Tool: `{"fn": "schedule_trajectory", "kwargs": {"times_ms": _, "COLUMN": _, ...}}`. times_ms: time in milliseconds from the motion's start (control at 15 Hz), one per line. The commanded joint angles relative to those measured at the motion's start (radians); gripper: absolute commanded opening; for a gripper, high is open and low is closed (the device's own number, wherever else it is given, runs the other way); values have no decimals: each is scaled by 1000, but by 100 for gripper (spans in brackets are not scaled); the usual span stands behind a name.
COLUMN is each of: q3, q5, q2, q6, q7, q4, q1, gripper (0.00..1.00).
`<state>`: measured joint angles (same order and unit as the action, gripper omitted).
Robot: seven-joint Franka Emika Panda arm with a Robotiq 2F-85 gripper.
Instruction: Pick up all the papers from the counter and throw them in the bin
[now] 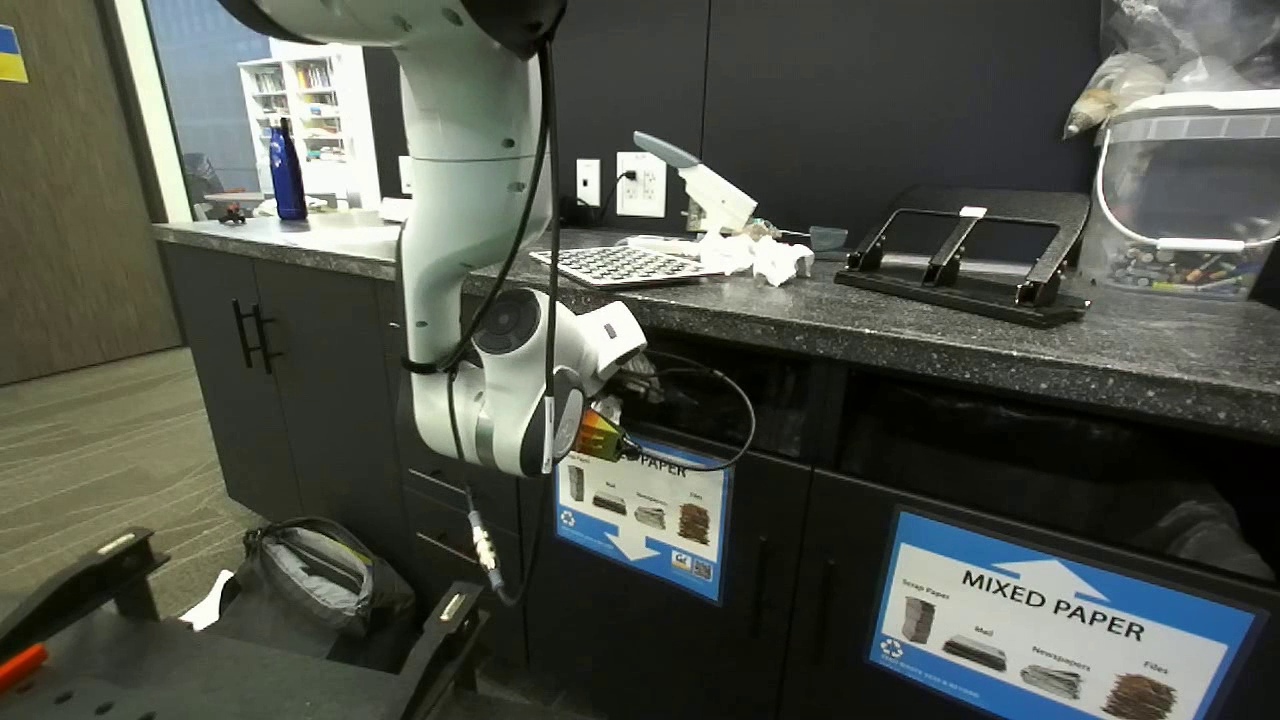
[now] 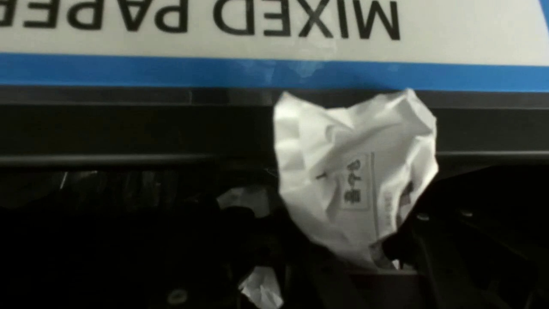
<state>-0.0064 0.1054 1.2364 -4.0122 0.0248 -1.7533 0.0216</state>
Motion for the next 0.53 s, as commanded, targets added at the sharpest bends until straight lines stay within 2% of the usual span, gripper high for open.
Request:
{"fn": "schedule_trajectory", "kwargs": {"times_ms": 0, "q3": -21, "q5": 10, "q2": 69, "q6": -6, "q7": -27, "q4": 129, "q1": -20, "gripper": 10}}
{"fn": "schedule_trajectory", "kwargs": {"times_ms": 133, "q3": -26, "q5": 19, "q2": 82, "q6": 1, "q7": -40, "q4": 158, "q1": -25, "gripper": 9}}
{"fn": "schedule_trajectory", "kwargs": {"times_ms": 200, "q3": -28, "q5": 22, "q2": 86, "q6": 8, "q7": -46, "q4": 167, "q1": -27, "gripper": 36}}
{"fn": "schedule_trajectory", "kwargs": {"times_ms": 267, "q3": -33, "q5": 25, "q2": 84, "q6": 16, "q7": -55, "q4": 171, "q1": -30, "gripper": 36}}
{"fn": "schedule_trajectory", "kwargs": {"times_ms": 467, "q3": -38, "q5": 41, "q2": 70, "q6": 52, "q7": -67, "q4": 174, "q1": -33, "gripper": 60}}
